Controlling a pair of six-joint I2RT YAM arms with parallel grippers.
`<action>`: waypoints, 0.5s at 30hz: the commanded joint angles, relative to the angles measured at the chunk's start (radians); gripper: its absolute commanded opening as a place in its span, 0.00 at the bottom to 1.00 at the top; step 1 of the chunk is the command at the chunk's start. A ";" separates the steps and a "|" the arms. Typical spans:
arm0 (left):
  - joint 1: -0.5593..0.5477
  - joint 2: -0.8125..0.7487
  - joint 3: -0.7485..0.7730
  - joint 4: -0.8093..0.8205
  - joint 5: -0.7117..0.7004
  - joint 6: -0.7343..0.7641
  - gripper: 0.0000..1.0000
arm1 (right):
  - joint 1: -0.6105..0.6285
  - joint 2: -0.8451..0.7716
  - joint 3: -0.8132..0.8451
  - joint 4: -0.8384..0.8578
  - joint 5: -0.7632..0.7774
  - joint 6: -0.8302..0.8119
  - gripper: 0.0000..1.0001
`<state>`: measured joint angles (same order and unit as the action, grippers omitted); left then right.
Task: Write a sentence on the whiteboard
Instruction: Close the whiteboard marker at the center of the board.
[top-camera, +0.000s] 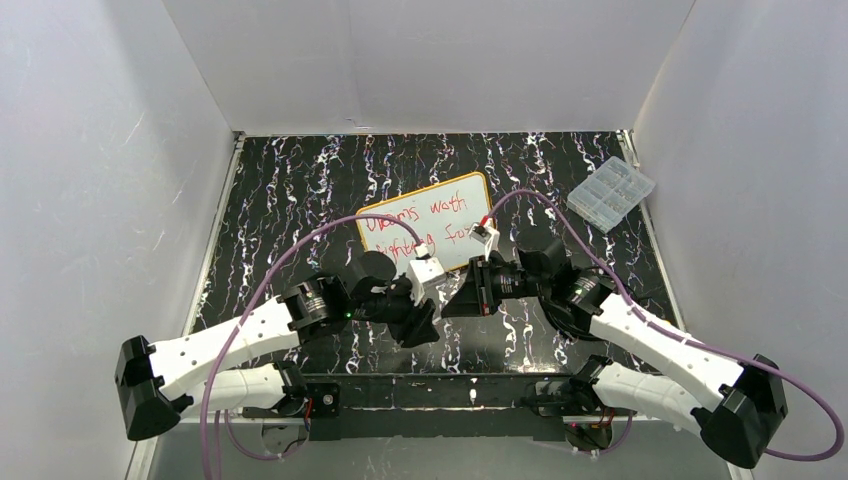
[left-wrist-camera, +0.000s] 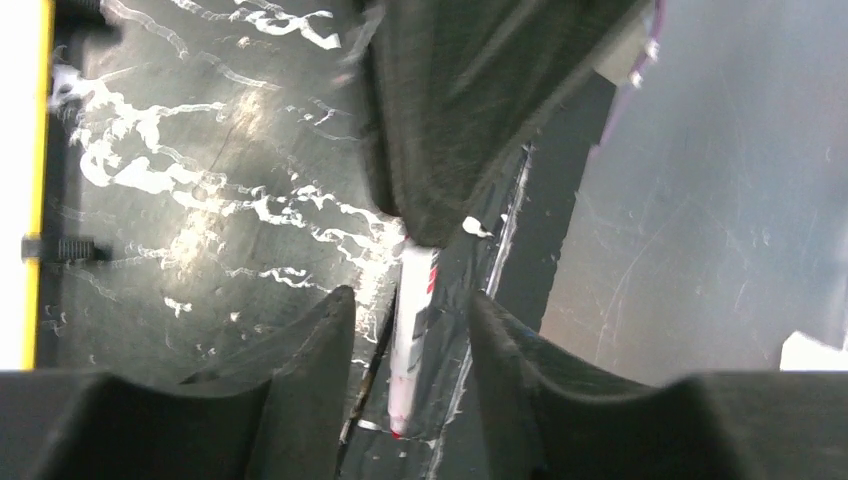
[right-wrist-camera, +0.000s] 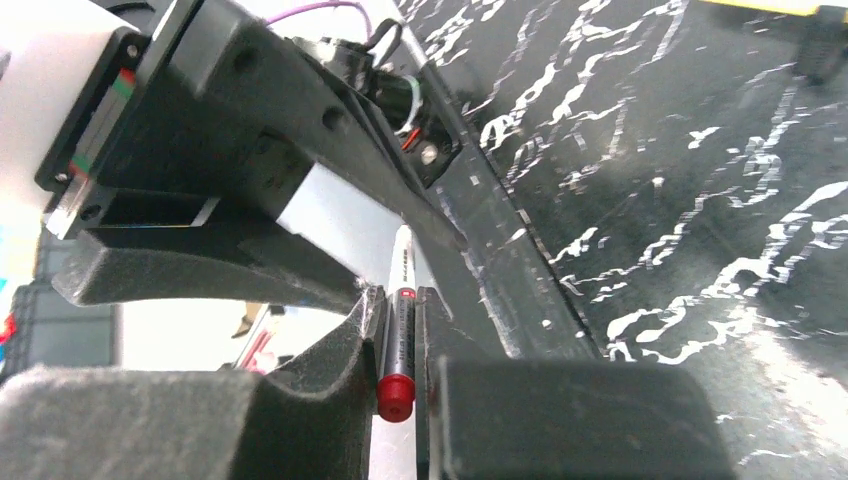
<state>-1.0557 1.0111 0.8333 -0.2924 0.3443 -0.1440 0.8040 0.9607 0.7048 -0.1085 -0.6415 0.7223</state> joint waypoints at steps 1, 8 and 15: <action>0.010 -0.050 0.015 -0.067 -0.211 -0.085 0.56 | 0.004 -0.037 0.097 -0.116 0.226 -0.133 0.01; 0.045 -0.187 -0.052 -0.241 -0.548 -0.325 0.68 | 0.003 0.016 0.272 -0.341 0.665 -0.375 0.01; 0.185 -0.196 -0.079 -0.494 -0.722 -0.597 0.50 | 0.003 0.004 0.282 -0.264 0.811 -0.456 0.01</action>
<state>-0.9409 0.8261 0.7891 -0.5999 -0.2256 -0.5488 0.8070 0.9794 0.9615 -0.4042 0.0341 0.3565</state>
